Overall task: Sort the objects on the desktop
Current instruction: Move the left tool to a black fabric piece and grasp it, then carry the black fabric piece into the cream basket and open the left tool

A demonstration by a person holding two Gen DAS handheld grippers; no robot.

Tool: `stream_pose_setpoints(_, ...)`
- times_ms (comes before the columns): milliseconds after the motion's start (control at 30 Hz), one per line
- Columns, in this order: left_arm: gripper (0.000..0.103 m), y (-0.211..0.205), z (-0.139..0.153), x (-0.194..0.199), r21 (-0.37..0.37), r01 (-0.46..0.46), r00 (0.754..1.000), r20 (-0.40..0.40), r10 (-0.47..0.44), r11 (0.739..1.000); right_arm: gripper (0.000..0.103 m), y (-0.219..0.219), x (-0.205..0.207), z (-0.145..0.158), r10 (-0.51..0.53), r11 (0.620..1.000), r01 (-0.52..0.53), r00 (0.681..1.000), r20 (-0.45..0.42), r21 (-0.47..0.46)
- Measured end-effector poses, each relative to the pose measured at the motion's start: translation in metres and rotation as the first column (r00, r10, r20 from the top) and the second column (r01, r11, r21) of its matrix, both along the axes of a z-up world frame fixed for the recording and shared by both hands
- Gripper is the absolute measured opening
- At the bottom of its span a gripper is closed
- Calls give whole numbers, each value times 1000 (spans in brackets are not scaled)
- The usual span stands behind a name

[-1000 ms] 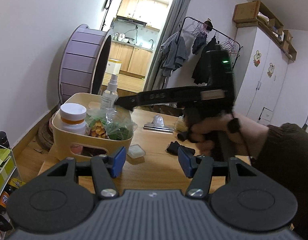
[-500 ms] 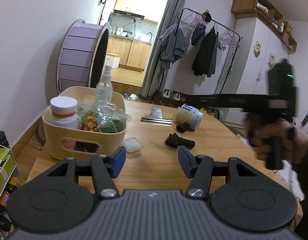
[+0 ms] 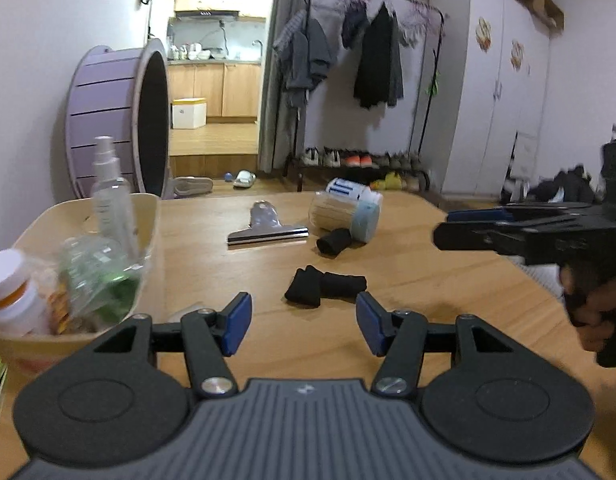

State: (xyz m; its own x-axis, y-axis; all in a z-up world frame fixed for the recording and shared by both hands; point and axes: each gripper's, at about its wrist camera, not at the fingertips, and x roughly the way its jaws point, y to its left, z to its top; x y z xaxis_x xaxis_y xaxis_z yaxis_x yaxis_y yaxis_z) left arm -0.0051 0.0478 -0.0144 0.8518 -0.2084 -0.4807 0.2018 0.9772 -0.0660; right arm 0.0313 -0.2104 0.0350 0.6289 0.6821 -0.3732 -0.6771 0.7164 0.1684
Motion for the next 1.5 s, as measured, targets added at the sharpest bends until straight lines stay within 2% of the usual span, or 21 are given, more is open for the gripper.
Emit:
stream_pose_setpoints(200, 57, -8, -12, 40, 42, 7, 999, -41, -5, 999, 83, -20, -4, 1, -7, 997, 8, 1000, -18, 83)
stream_pose_setpoints(367, 55, -10, -21, 67, 53, 35, 995, -96, -30, 998, 89, -27, -4, 1, -20, 995, 21, 1000, -17, 96)
stream_pose_setpoints(567, 52, -18, -29, 79, 58, 64, 992, -114, -57, 996, 89, -29, 1, -3, -34, 995, 36, 999, -27, 95)
stream_pose_setpoints(600, 50, -19, -31, 80, 60, 70, 991, -120, -62, 996, 89, -29, 1, -3, -32, 995, 35, 999, -28, 95)
stream_pose_setpoints(700, 34, -22, -36, 83, 76, 81, 989, -129, -71, 994, 90, -28, 0, -4, -25, 995, 28, 999, -31, 95)
stream_pose_setpoints(833, 13, -22, -36, 81, 82, 82, 990, -117, -72, 993, 90, -26, -2, -4, -18, 995, 21, 999, -29, 93)
stream_pose_setpoints(967, 10, -18, -29, 74, 83, 62, 996, -75, -56, 995, 90, -25, -3, -3, -21, 995, 23, 999, -27, 97)
stream_pose_setpoints(1133, 10, -7, -7, 51, 60, 25, 1000, -10, -25, 998, 90, -23, -4, -1, -28, 994, 29, 999, -16, 107)
stream_pose_setpoints(1300, 10, 14, 21, 24, 35, -54, 996, 76, 51, 998, 90, -15, -6, -2, -18, 995, 19, 1000, -9, 102)
stream_pose_setpoints(1500, 11, 47, 39, 13, 21, -179, 977, 123, 176, 984, 90, -7, -7, -4, -11, 996, 12, 1000, -11, 90)
